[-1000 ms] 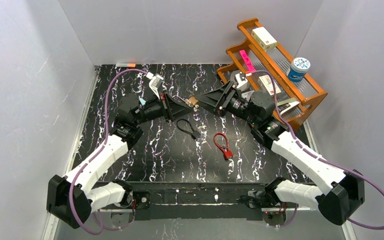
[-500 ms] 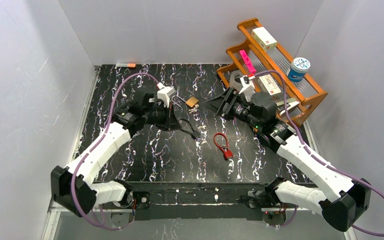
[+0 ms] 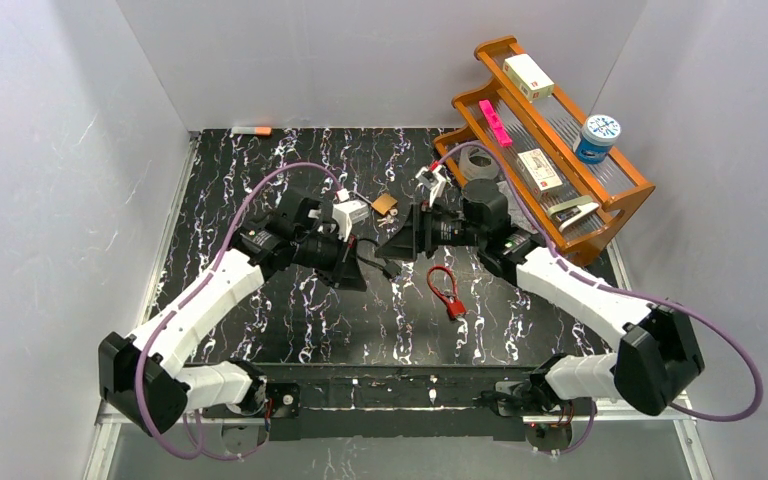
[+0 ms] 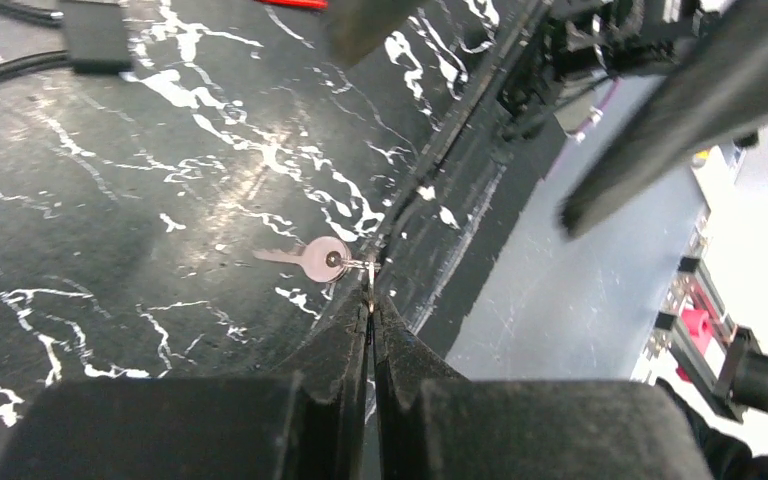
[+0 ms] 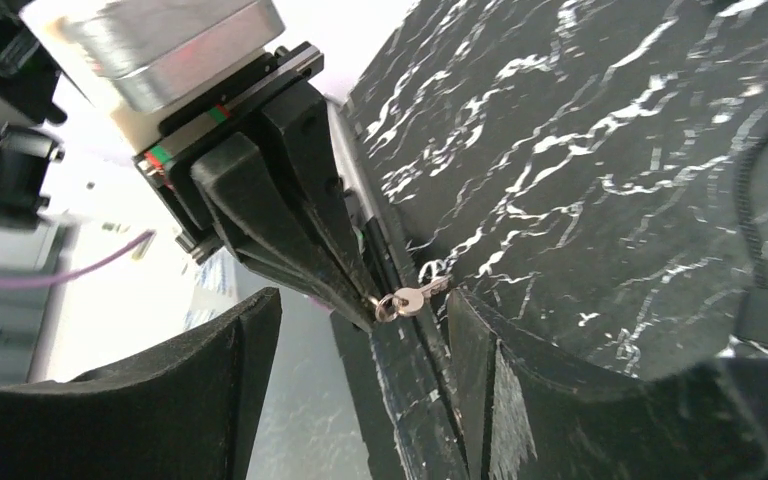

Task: Unlock with the key
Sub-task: Pick up the key from the center of the board.

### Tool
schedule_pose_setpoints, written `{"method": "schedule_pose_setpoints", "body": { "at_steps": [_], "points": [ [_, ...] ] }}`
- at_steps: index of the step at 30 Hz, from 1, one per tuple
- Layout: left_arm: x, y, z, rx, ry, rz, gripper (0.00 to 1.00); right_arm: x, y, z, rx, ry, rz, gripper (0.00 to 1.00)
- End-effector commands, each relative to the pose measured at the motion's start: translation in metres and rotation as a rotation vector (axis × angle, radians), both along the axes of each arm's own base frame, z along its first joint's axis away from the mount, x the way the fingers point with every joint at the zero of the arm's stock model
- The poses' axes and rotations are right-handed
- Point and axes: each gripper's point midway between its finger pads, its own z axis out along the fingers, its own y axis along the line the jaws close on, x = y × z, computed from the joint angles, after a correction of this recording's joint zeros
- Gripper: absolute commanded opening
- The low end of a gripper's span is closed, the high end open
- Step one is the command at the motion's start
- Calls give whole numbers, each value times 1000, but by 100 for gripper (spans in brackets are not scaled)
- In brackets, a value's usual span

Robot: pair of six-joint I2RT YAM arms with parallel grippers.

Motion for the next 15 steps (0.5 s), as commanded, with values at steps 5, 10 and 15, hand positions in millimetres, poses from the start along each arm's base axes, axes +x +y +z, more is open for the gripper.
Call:
{"method": "schedule_pose_setpoints", "body": {
  "at_steps": [5,10,15],
  "points": [
    [-38,-9,40,-141,-50,-191,0,-55,16,16,134,-116,391,61],
    [-47,-7,44,-157,-60,-218,0,-67,17,11,94,-155,428,54],
    [-52,-9,46,-175,-55,-245,0,-67,22,7,68,-131,433,54]
  ]
}}
